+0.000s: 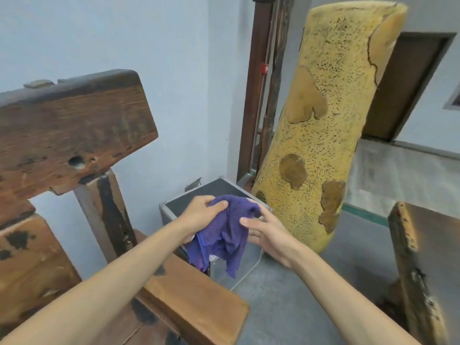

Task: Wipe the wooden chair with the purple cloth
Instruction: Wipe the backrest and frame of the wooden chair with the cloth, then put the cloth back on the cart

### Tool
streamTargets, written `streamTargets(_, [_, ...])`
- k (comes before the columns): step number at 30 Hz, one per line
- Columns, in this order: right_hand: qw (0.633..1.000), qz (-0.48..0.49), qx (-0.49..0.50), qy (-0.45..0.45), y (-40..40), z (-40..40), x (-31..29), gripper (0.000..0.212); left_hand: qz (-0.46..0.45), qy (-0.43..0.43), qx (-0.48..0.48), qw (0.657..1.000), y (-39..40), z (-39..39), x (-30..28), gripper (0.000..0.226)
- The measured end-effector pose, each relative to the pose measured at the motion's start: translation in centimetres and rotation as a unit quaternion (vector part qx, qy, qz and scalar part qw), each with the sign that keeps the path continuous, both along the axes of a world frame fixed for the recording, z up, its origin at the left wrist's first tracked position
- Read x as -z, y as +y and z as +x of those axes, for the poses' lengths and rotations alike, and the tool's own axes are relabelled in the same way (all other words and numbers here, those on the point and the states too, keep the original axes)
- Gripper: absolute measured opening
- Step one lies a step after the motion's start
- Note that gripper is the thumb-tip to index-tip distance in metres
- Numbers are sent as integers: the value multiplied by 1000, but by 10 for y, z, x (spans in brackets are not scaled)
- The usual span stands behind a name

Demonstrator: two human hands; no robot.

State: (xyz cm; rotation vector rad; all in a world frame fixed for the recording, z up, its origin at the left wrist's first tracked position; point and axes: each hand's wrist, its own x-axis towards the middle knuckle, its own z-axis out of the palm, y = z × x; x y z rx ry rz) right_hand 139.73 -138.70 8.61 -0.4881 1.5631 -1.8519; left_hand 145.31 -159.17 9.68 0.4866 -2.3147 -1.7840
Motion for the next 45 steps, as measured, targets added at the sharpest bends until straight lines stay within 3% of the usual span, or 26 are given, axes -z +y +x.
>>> streamTargets(3, [999,39,7,7,50,-43,14,75,-16,-38,31,999,36,-58,9,27])
streamTargets(8, [998,36,55,-22,136,-112,28,43,-18,-95,105,990,100,-142,30,29])
streamTargets(13, [984,119,129,6,193,-161,44,32,-206,-58,146,966,178,-206,59,24])
streamTargets(15, [974,164,156,24,211,-178,50,30,-177,-53,225,957,213,-228,65,15])
streamTargets(18, [969,144,203,12,245,-205,57,32,-80,-131,357,921,263,-261,71,18])
streamTargets(21, [967,123,222,-1,282,-236,64,32,28,-164,400,901,305,-295,80,15])
streamTargets(24, [964,149,219,20,315,-272,66,32,23,-114,418,901,339,-333,90,28])
streamTargets(30, [952,181,244,24,399,-380,65,55,-4,-87,412,907,370,-471,109,6])
streamTargets(33, [927,266,263,15,441,-438,65,64,-58,-62,380,921,378,-549,111,7])
streamTargets(35, [906,358,221,39,468,-477,65,59,-110,-30,400,909,394,-605,111,13])
streamTargets(38, [844,504,133,125,502,-527,68,22,-276,52,438,854,424,-672,110,5])
streamTargets(41, [766,617,107,147,538,-563,77,30,-403,119,416,807,454,-721,101,17])
streamTargets(45, [720,658,173,141,603,-610,95,46,-477,171,386,770,502,-807,98,42])
